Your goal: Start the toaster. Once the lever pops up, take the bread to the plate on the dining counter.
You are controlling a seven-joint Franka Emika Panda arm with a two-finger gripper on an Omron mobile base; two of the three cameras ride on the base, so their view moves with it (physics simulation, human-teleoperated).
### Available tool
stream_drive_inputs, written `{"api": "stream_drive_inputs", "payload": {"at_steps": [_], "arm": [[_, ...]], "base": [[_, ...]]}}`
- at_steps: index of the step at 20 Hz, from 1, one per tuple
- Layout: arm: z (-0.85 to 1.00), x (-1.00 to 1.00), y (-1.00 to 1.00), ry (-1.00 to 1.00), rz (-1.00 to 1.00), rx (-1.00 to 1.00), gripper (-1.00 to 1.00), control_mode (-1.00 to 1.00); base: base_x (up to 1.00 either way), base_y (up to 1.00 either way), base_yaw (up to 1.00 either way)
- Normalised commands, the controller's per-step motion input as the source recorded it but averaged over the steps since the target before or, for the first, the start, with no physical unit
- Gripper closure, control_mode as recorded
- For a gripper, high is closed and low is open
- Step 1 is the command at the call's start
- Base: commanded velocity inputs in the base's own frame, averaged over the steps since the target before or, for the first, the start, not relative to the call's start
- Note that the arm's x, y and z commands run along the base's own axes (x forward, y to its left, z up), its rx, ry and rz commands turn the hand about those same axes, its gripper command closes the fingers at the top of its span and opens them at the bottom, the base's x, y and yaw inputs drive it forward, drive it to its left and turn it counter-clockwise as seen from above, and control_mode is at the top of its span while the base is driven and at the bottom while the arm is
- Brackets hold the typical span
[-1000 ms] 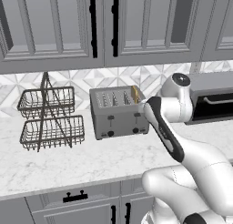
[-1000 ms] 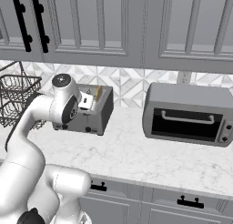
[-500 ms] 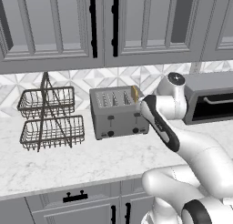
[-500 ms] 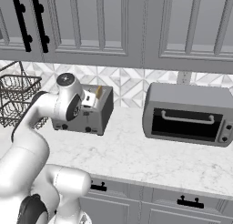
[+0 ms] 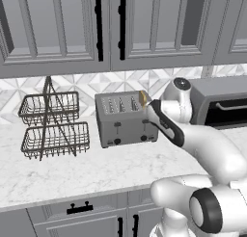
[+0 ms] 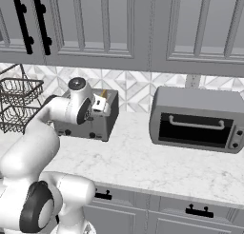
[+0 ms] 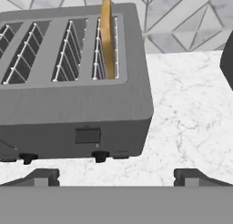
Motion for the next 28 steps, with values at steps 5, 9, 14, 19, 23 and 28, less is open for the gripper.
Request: {"api": "stream_drive_inputs", "payload": {"at_steps": [5,9,14,19,23,28], "arm": [[-0.46,0.12,0.00,0.00,-0.03,-0.03,-1.00,-1.00],[-0.31,0.14,0.00,0.00,-0.03,0.00,-1.00,-1.00],[-0.24,0.09,0.00,0.00,-0.02,0.00,-1.00,-1.00],[-0.13,0.10,0.00,0.00,-0.01,0.00,-1.00,-1.00],[0.00,0.14,0.00,0.00,-0.01,0.00,-1.00,-1.00],[0.00,0.22,0.01,0.00,-0.01,0.00,-1.00,-1.00]], "base": [[0.00,0.00,0.00],[0.00,0.00,0.00],[0.00,0.00,0.00],[0.00,0.00,0.00],[0.00,0.00,0.00],[0.00,0.00,0.00]]}}
